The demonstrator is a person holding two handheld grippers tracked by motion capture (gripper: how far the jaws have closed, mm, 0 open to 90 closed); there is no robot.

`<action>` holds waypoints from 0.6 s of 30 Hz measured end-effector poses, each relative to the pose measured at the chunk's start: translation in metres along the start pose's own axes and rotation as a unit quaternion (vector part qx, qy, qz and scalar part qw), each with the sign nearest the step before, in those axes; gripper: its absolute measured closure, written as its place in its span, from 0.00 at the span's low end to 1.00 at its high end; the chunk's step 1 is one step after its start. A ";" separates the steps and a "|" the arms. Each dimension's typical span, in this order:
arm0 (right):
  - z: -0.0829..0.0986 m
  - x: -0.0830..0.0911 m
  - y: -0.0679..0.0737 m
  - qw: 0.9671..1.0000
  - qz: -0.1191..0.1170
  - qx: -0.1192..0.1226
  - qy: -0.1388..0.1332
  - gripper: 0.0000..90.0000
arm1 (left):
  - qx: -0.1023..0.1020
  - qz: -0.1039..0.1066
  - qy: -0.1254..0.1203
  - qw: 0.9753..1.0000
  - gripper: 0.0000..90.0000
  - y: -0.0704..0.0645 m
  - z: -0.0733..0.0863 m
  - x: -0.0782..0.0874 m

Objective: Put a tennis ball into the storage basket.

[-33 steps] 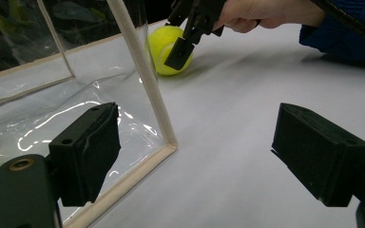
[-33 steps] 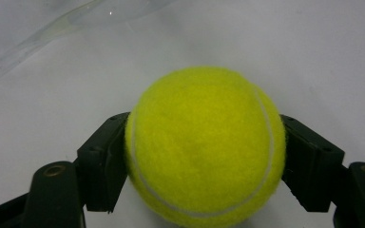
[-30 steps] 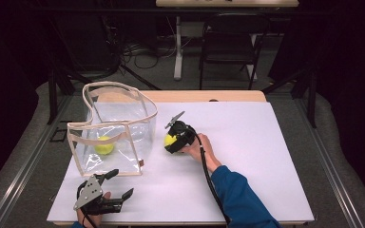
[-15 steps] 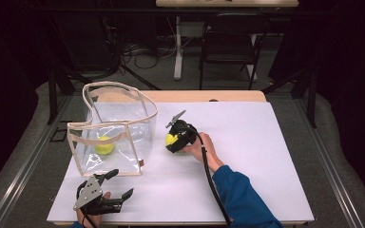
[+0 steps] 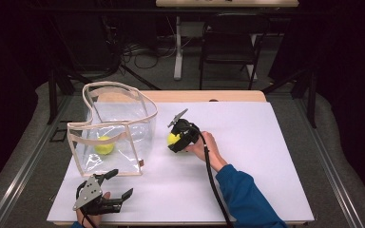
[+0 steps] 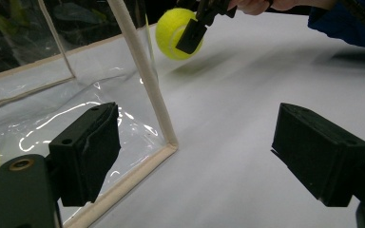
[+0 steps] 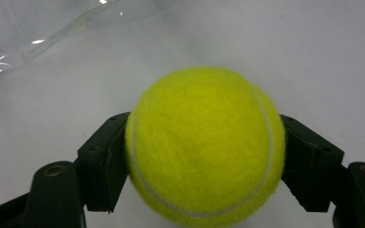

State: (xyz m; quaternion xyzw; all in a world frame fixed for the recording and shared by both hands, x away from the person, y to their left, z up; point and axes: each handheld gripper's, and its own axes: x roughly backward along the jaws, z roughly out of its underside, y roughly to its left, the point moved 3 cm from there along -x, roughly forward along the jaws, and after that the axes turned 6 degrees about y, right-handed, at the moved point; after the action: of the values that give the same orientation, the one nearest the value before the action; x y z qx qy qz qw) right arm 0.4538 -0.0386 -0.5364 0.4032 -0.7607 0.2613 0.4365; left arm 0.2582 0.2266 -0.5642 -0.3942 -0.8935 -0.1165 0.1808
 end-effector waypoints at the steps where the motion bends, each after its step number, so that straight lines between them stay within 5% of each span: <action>1: 0.000 0.000 0.000 1.000 0.000 0.000 0.000 0.29 | 0.000 0.000 0.001 1.000 0.18 0.000 0.000 0.000; 18: 0.001 0.018 -0.004 1.000 -0.003 -0.004 -0.002 0.29 | 0.000 0.000 0.000 1.000 0.18 0.000 0.000 0.000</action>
State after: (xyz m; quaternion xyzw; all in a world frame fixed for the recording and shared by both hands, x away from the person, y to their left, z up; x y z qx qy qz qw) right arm 0.4510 -0.0484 -0.5209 0.4043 -0.7610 0.2563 0.4378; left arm 0.2582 0.2265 -0.5642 -0.3939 -0.8936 -0.1164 0.1811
